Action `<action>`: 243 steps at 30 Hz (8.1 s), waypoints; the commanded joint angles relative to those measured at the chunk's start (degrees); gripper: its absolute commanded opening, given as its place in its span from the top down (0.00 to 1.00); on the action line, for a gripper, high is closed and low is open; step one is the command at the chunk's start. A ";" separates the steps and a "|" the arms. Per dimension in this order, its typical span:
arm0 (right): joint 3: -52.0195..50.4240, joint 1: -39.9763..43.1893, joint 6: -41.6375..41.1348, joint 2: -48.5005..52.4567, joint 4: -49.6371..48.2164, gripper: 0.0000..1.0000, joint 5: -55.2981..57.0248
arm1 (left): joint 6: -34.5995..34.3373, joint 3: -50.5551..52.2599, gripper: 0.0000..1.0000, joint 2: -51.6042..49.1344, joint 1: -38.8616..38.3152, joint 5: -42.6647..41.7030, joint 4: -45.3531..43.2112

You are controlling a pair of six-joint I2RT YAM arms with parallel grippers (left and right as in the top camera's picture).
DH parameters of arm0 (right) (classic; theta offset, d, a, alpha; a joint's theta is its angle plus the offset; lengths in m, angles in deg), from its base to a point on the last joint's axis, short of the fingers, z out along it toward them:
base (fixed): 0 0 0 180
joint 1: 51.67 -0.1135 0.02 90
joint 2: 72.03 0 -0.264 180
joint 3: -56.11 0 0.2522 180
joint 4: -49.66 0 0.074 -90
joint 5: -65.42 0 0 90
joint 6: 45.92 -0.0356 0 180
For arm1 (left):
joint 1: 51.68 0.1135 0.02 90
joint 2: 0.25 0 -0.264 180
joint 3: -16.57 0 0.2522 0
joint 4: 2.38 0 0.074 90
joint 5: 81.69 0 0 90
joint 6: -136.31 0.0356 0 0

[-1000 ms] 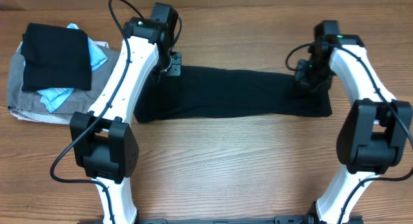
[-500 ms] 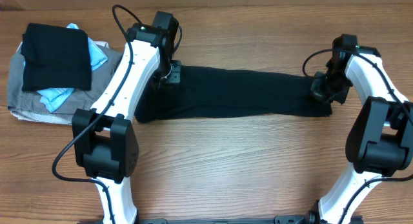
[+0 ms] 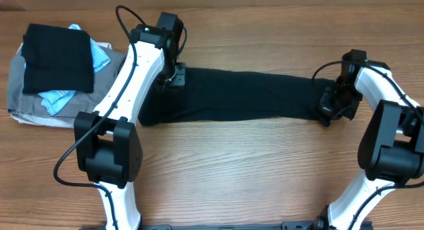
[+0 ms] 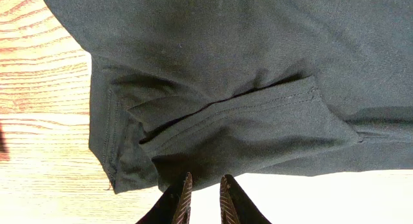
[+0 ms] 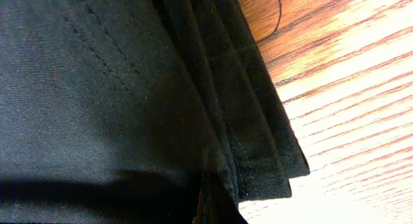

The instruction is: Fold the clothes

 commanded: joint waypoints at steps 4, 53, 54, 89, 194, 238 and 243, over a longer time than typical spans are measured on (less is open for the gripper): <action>6.08 0.63 0.24 0.81 4.90 0.96 -1.44 | -0.79 0.81 0.81 0.24 0.33 0.76 0.09; 8.15 -35.28 2.78 4.07 -14.34 0.89 -8.98 | -6.36 0.81 0.00 0.24 6.51 0.52 -2.67; 7.76 -35.21 2.78 4.07 -14.80 0.89 -8.96 | -6.36 0.81 0.00 0.24 6.51 0.52 -2.67; 16.15 -32.70 -1.75 1.70 4.09 0.96 -7.39 | -6.36 0.81 0.00 0.24 6.51 0.52 -2.67; -2.97 15.30 10.86 -4.96 -17.59 0.96 -31.80 | -6.36 0.81 0.00 0.24 6.51 0.52 -2.67; -1.84 9.22 13.81 -4.96 -26.93 0.96 -16.50 | -6.36 0.81 0.00 0.24 6.51 0.52 -2.67; -1.84 9.22 13.51 -4.96 -27.32 0.89 -16.96 | -6.36 0.81 0.00 0.24 6.51 0.52 -2.67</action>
